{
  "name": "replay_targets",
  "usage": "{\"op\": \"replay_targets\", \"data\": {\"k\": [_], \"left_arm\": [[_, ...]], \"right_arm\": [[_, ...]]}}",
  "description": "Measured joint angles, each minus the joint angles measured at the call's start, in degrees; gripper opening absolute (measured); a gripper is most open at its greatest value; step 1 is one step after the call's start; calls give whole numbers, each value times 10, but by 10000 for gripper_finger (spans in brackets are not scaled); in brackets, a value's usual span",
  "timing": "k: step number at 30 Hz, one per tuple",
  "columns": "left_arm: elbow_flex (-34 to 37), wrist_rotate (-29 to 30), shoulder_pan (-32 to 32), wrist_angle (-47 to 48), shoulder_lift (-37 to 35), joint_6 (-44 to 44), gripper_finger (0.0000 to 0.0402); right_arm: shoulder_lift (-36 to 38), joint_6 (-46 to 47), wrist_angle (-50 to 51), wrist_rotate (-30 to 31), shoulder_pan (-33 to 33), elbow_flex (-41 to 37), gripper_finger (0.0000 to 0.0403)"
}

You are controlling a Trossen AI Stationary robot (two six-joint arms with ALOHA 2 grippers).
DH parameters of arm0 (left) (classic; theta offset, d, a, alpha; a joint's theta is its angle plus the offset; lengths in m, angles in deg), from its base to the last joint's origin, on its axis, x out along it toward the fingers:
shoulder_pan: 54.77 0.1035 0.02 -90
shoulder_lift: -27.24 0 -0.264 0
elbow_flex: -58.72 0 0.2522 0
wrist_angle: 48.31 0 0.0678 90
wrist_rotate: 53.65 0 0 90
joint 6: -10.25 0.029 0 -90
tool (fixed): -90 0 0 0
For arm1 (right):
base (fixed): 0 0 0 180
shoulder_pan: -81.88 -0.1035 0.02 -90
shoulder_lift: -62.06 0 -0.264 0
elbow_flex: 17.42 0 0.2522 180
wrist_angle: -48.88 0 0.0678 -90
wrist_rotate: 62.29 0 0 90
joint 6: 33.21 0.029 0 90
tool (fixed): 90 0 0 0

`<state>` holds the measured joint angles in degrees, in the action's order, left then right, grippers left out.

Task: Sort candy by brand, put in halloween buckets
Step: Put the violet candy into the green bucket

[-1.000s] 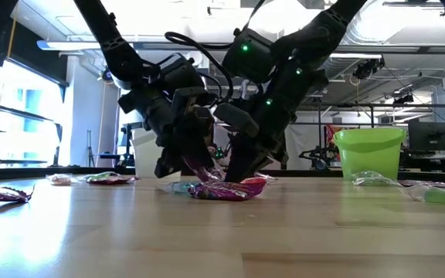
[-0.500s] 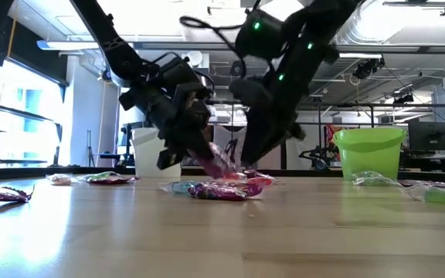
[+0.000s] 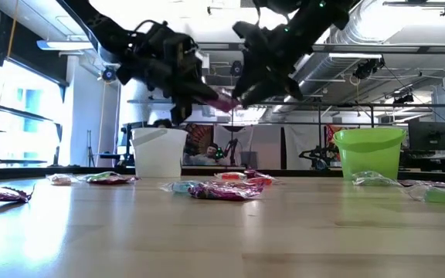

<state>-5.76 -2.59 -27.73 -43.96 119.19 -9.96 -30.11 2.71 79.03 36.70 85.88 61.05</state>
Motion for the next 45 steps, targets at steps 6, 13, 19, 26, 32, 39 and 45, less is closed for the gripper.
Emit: {"op": "replay_targets", "data": {"k": [6, 13, 19, 26, 32, 39, 45], "left_arm": [[22, -34, 33, -52, -28, 24, 5], [67, -58, 56, -172, -45, 8, 5], [78, -69, 57, -246, -51, -10, 5], [77, -85, 59, -284, -61, -22, 5], [78, -138, 63, -311, -61, -31, 5], [78, -163, 56, -390, -61, -105, 5], [78, -150, 37, -436, -61, -156, 5]], "right_arm": [[0, -33, -88, -16, 10, 0, 133], [-11, -63, -163, -48, 40, 0, 133], [-10, -62, -236, -64, 54, 0, 133], [24, -44, -247, -13, 41, 0, 148], [87, -49, -226, 84, 17, 1, 176], [139, -33, -153, 171, -4, 1, 195], [127, -12, -211, 114, -5, 1, 198]]}}
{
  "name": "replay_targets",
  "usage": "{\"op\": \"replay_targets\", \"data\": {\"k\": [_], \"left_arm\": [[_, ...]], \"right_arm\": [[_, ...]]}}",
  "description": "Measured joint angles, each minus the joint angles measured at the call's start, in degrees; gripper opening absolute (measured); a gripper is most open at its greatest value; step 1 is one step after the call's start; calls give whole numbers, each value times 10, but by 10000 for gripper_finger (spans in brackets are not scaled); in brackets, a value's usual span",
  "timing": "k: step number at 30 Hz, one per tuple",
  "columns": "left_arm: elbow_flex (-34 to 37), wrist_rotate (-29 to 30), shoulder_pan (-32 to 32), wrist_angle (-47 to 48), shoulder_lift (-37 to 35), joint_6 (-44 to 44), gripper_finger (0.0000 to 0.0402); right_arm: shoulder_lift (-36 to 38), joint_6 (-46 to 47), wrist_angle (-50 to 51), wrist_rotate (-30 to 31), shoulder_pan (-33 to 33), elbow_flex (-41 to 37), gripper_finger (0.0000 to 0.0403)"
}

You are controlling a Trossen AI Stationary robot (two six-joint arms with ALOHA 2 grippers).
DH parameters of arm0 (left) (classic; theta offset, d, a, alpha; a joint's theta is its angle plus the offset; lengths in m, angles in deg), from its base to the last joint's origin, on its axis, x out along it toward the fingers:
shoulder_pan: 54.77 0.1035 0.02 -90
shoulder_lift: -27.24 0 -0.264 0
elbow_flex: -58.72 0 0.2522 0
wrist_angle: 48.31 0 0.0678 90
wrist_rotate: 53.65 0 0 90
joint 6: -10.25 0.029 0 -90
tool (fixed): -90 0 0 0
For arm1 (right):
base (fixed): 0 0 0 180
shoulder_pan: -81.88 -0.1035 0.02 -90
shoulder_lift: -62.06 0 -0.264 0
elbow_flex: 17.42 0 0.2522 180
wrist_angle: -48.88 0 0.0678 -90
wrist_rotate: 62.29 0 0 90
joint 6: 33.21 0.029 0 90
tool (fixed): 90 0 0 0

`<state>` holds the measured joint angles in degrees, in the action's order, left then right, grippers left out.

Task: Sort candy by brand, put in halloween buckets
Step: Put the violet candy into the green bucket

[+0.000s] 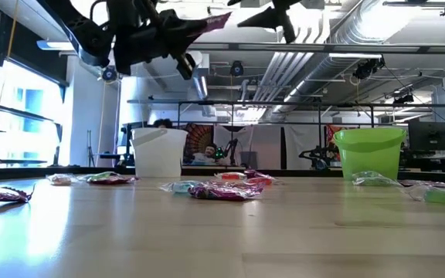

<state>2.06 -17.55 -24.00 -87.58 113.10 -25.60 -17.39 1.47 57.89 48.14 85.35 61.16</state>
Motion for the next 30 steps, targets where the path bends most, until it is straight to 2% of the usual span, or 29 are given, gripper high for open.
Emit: {"op": "replay_targets", "data": {"k": [6, 13, 17, 24, 30], "left_arm": [[-10, 31, -19, -6, 0, -29, 5], [-44, 36, -39, -6, 0, -30, 5], [-52, 39, -46, -2, 0, -30, 5], [-52, 46, -47, 14, 1, -23, 5], [-52, 55, -47, 14, 0, -20, 22]], "right_arm": [[-21, -1, -64, -34, -8, 0, 197], [-24, -1, -78, -28, -10, 0, 187], [-24, -8, -99, -20, -10, 0, 139], [-24, -36, -119, -15, -10, 0, 13], [-24, -47, -130, -22, -12, 0, 7]]}}
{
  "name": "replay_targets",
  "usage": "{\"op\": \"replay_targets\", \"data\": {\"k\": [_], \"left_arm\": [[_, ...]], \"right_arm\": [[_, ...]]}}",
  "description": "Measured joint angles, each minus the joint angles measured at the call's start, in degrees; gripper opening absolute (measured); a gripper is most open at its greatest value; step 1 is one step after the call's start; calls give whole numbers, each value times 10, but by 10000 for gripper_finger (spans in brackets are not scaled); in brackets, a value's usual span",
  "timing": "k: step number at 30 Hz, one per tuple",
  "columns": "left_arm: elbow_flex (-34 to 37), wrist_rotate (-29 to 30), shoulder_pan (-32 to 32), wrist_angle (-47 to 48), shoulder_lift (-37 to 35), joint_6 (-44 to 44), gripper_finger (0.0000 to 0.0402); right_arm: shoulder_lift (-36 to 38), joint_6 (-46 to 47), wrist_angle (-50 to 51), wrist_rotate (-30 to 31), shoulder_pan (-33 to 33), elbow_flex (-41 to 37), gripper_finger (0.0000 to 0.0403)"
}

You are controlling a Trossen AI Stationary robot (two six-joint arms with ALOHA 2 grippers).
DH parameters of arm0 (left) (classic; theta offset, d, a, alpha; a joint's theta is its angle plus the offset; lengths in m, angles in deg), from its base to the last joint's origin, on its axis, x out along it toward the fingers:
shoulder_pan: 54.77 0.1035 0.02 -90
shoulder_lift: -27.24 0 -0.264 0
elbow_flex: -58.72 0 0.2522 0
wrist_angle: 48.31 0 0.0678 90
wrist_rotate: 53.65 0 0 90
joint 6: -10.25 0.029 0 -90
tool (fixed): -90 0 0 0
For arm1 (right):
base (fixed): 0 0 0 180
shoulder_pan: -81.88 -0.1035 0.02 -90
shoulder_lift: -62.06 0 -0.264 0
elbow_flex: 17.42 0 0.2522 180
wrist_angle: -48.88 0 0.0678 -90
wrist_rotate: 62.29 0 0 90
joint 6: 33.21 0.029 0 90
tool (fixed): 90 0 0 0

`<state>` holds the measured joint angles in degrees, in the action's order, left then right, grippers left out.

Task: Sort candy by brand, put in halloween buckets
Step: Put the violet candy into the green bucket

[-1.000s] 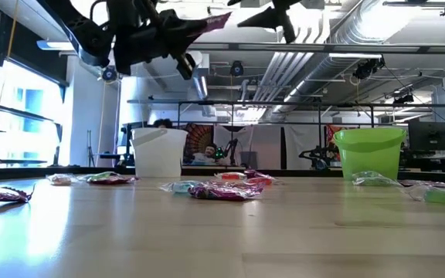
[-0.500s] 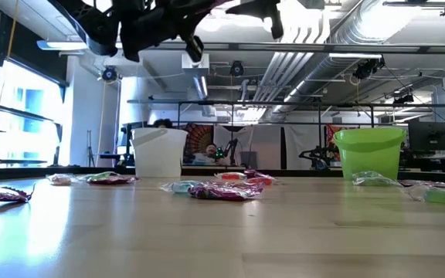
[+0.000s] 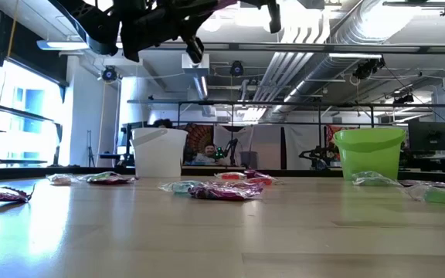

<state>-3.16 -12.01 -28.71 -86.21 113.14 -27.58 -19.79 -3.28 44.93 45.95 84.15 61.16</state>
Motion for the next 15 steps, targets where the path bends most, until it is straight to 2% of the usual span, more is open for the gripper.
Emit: {"op": "replay_targets", "data": {"k": [9, 15], "left_arm": [[0, 1, 0, 23, 0, 22, 78], [0, 1, 10, 25, 0, 25, 115]], "right_arm": [[0, -19, -32, 3, -1, 0, 1], [17, -44, -21, 30, 1, 0, 1]]}}
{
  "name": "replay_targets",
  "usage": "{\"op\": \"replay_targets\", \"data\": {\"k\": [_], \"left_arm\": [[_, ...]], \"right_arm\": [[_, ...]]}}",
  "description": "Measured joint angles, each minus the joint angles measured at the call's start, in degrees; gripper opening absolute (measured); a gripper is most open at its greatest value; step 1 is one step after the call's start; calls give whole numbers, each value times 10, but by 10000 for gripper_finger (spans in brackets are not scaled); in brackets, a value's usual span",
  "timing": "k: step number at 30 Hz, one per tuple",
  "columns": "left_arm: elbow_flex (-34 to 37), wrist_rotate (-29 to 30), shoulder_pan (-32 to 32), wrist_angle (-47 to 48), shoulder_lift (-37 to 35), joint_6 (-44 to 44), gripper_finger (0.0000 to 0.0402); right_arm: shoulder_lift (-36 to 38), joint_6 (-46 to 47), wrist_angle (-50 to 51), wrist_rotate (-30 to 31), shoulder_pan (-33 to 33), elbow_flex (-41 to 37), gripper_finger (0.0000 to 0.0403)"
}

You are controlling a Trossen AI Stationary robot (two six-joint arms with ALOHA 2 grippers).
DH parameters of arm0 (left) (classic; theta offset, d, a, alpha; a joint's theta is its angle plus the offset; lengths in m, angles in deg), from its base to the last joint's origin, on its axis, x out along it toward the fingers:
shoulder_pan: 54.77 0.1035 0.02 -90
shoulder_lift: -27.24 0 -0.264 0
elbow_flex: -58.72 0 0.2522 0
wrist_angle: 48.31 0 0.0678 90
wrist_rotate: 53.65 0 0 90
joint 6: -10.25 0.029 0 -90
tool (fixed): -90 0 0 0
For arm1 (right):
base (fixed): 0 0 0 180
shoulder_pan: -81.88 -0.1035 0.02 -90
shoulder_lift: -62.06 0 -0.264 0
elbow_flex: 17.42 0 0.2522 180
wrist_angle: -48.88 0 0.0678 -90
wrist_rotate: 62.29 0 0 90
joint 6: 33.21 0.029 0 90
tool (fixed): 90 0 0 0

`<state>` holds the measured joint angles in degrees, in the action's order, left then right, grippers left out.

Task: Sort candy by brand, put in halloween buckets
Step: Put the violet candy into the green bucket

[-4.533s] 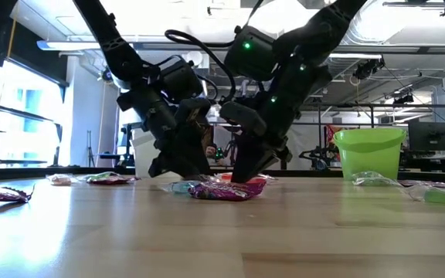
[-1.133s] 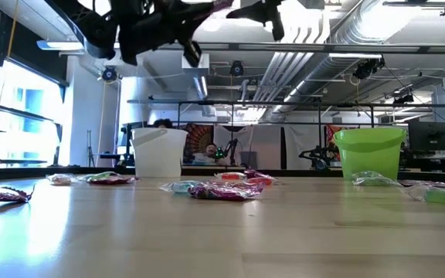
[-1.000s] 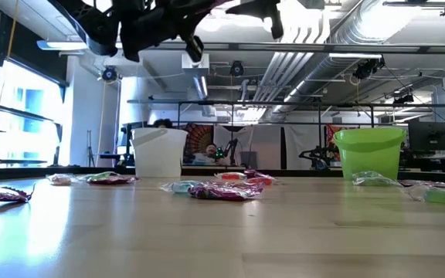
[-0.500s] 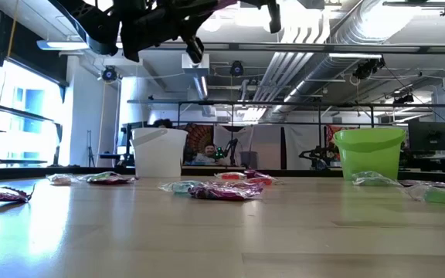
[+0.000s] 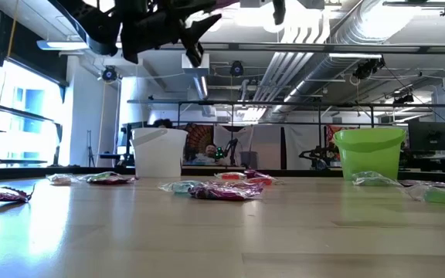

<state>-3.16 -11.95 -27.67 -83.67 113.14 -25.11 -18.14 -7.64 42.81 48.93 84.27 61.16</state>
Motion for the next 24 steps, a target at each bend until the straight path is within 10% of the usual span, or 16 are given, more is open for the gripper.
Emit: {"op": "replay_targets", "data": {"k": [7, 24], "left_arm": [[0, 5, 37, 12, 0, 12, 139], [0, 101, 31, 134, 0, 154, 140]], "right_arm": [[79, -25, 123, 26, 48, 0, 0], [229, 193, 787, 177, 214, 0, 0]]}}
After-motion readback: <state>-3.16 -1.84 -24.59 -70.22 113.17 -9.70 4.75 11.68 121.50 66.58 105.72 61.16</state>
